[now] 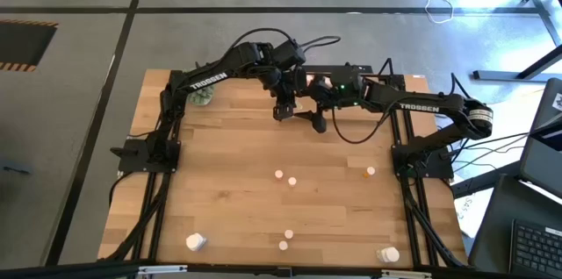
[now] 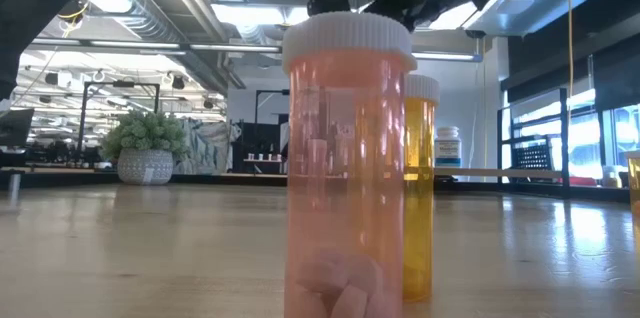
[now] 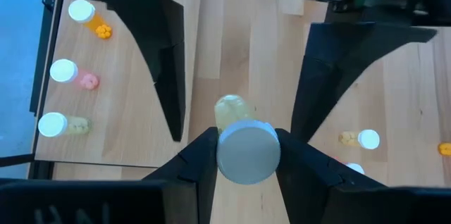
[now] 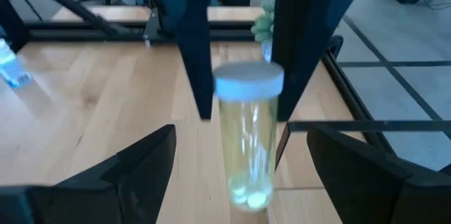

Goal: Pick and place medicine bottles onto shelf by color
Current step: Put the left yellow pill bottle on the shelf aligned with the other yellow pill bottle

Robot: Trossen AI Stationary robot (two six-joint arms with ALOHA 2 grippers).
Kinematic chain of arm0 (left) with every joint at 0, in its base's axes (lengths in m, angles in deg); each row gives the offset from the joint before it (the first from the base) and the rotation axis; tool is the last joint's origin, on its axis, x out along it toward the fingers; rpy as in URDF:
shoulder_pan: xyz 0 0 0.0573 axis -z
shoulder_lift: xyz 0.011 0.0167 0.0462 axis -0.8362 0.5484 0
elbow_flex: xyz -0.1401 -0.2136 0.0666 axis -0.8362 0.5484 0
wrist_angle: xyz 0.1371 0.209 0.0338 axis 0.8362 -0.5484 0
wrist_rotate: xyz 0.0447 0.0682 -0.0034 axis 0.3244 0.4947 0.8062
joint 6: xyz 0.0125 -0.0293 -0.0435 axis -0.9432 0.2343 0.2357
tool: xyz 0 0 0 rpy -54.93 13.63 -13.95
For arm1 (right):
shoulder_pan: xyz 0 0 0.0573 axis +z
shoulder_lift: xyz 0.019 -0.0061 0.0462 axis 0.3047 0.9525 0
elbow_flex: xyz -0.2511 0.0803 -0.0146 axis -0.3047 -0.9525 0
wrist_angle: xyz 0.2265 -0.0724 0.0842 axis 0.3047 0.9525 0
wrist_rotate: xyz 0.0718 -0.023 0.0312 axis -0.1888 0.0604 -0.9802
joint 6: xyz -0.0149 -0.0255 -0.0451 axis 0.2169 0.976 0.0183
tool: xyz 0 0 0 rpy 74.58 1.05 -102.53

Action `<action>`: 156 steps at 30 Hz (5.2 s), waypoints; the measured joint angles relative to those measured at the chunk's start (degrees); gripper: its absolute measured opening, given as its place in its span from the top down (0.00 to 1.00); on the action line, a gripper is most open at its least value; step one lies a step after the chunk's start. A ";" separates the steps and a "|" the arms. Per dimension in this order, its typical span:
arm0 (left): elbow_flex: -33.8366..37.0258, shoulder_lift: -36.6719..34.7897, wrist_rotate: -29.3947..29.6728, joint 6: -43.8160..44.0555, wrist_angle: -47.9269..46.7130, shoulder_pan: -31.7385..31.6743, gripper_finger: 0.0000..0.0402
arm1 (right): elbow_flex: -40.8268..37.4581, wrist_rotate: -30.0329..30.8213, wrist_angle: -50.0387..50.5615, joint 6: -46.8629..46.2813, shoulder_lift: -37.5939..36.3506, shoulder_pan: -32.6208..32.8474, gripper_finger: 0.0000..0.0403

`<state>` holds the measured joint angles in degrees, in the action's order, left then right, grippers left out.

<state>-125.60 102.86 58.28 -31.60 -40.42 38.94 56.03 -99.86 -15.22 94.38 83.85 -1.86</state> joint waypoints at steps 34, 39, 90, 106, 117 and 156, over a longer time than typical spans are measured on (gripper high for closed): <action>0.00 0.00 0.01 0.07 -0.07 0.00 0.70 | 0.02 -1.36 -0.90 -2.35 -0.02 0.13 0.52; 0.00 0.00 -0.01 0.09 -0.07 0.00 0.70 | 0.02 -1.27 -0.92 -2.30 -0.04 0.13 0.57; 0.00 0.00 8.17 -1.58 0.81 2.89 0.61 | 0.02 -1.27 -0.76 -2.34 -0.07 0.11 0.70; 0.04 -3.17 7.42 -0.44 0.06 2.99 0.62 | 0.07 -0.89 -0.96 -2.44 -0.09 -0.02 0.70; 0.05 -8.21 8.64 1.04 -2.25 2.53 0.62 | -1.77 9.99 -7.17 -5.63 -0.11 -0.28 0.70; 0.00 -12.55 11.99 1.49 -4.42 -0.98 0.62 | -19.52 29.00 -54.45 -15.68 18.50 0.24 0.70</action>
<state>-125.60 90.32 70.27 -30.12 -44.83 37.96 36.52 -70.86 -69.67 78.71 102.35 -1.62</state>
